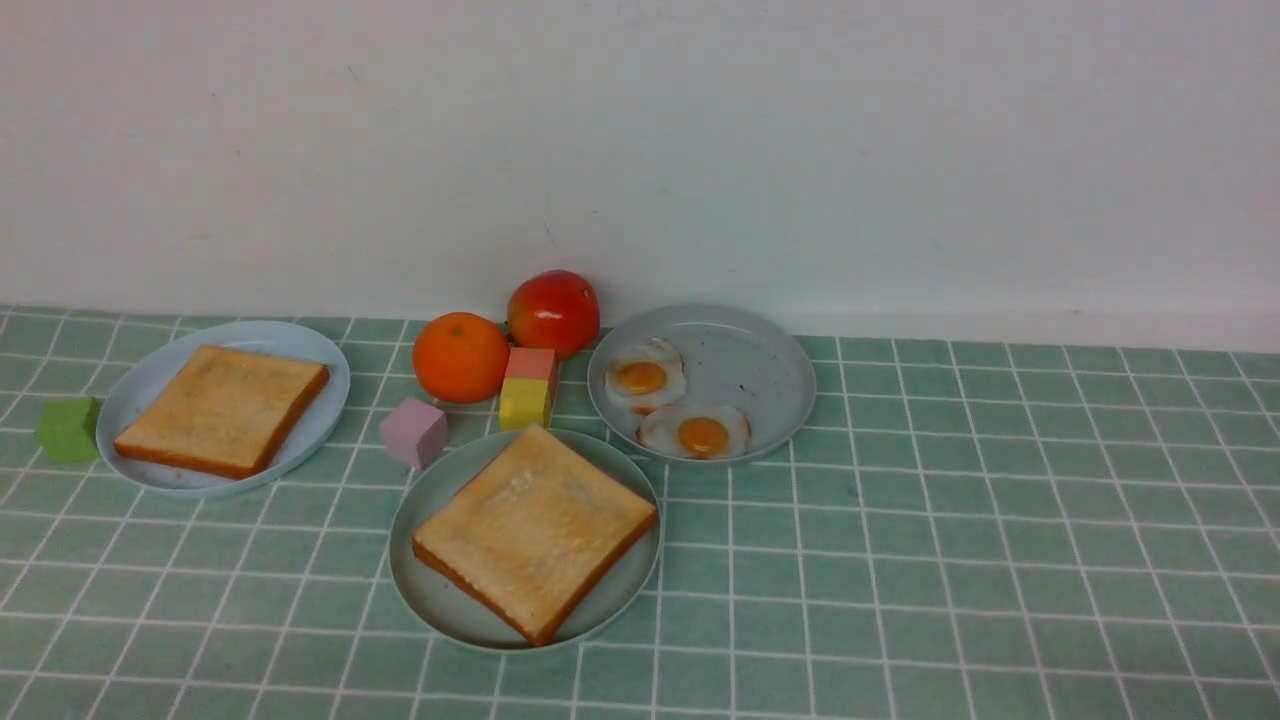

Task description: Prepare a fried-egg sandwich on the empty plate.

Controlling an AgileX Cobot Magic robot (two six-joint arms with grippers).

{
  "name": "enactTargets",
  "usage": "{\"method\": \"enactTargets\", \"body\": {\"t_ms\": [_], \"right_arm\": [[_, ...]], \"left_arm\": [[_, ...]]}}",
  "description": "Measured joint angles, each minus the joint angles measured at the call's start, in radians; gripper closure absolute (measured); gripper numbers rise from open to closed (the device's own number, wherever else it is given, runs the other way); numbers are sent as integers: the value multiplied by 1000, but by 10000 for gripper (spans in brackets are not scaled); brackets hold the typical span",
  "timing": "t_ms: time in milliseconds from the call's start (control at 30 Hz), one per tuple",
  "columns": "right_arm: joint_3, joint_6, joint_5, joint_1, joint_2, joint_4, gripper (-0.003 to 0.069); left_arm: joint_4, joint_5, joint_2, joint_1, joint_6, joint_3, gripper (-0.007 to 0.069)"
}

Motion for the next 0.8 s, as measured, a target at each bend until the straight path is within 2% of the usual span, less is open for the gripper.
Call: {"method": "enactTargets", "body": {"t_ms": [800], "right_arm": [[0, 0, 0, 0, 0, 0, 494]], "left_arm": [[1, 0, 0, 0, 0, 0, 624]]}}
